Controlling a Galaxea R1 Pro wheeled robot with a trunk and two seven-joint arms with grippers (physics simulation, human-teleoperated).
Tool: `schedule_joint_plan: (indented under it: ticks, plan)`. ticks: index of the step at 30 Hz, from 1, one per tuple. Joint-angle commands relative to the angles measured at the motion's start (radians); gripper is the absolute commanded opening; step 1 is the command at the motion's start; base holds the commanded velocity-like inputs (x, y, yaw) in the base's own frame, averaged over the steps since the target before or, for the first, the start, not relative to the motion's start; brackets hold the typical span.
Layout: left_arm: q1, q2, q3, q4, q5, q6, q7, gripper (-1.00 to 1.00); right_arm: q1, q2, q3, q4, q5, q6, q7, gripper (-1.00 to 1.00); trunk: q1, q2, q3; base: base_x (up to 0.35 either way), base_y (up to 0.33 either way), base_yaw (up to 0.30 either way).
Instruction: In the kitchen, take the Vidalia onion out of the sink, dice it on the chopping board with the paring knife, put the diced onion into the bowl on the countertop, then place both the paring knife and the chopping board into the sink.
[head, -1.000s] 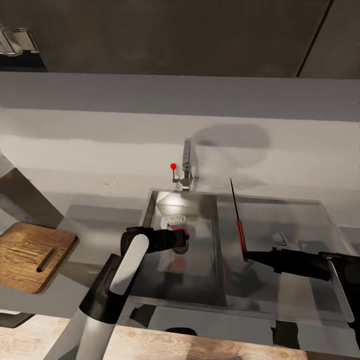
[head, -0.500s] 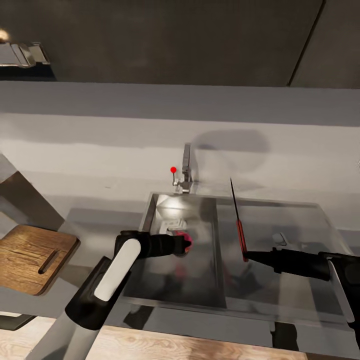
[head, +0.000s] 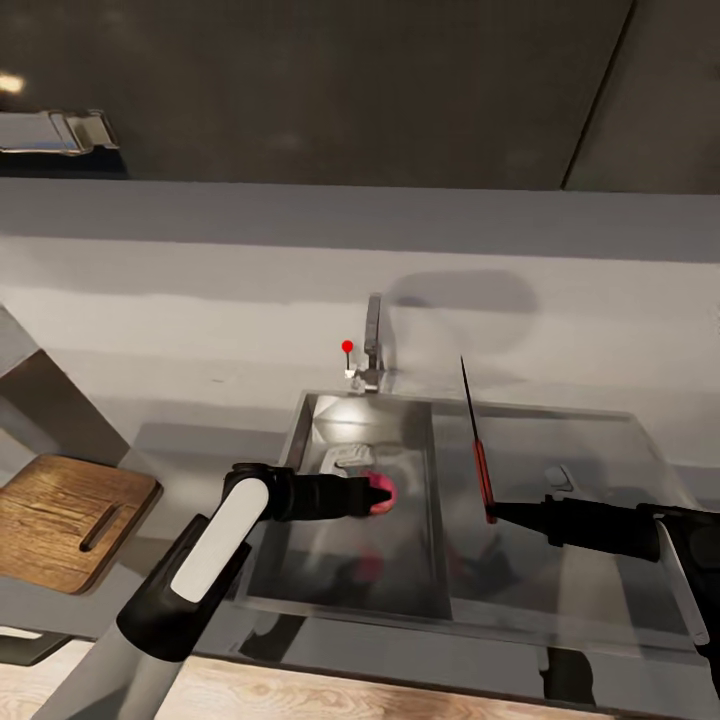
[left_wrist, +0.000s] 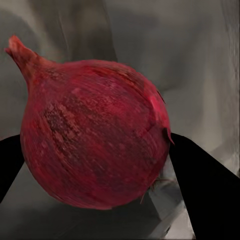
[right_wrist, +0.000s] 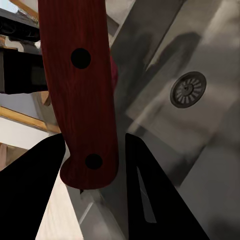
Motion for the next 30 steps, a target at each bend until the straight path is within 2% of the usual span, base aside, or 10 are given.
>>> schedule_joint_plan:
  ticks: [1, 5, 8, 14, 17, 20, 23, 30]
  plan:
    - [-0.001, 0.010, -0.001, -0.001, 0.009, 0.001, -0.026, -1.00, -0.001, 0.000, 0.000, 0.000, -0.003, 0.007, 0.001, -1.00, 0.001, -0.002, 0.000, 0.000, 0.000, 0.000]
    - [-0.001, 0.047, 0.001, -0.002, 0.009, 0.001, -0.128, -1.00, -0.001, 0.000, 0.000, 0.000, -0.003, 0.007, 0.001, -1.00, 0.001, -0.002, 0.007, 0.000, 0.000, 0.000]
    - [-0.001, 0.063, 0.002, -0.003, 0.009, 0.001, -0.153, -1.00, -0.001, 0.000, 0.000, -0.001, -0.003, 0.007, 0.002, -1.00, 0.001, -0.002, 0.011, 0.000, 0.000, 0.000]
    - [-0.001, 0.072, 0.003, -0.007, 0.010, 0.000, -0.184, -1.00, -0.001, 0.000, 0.000, 0.000, -0.003, 0.007, 0.002, -1.00, 0.001, -0.002, 0.021, 0.000, 0.000, 0.000]
    - [-0.001, 0.086, 0.003, -0.007, 0.010, 0.000, -0.252, -1.00, -0.001, 0.000, 0.000, 0.000, -0.003, 0.007, 0.002, -1.00, 0.001, -0.002, 0.026, 0.000, 0.000, 0.000]
    - [-0.001, 0.117, 0.004, -0.007, 0.009, 0.000, -0.376, -1.00, -0.001, 0.000, 0.000, -0.001, -0.003, 0.007, 0.002, -1.00, 0.001, -0.002, 0.031, 0.000, 0.000, 0.000]
    - [-0.001, 0.137, 0.004, -0.007, 0.009, 0.000, -0.451, -1.00, -0.001, 0.000, 0.000, -0.001, -0.003, 0.007, 0.002, -1.00, 0.001, -0.002, 0.036, 0.000, 0.000, 0.000]
    - [-0.001, 0.148, 0.004, -0.009, 0.009, 0.000, -0.544, -1.00, -0.001, -0.001, 0.000, -0.001, -0.003, 0.007, 0.002, -1.00, 0.001, -0.002, 0.048, 0.000, 0.000, 0.000]
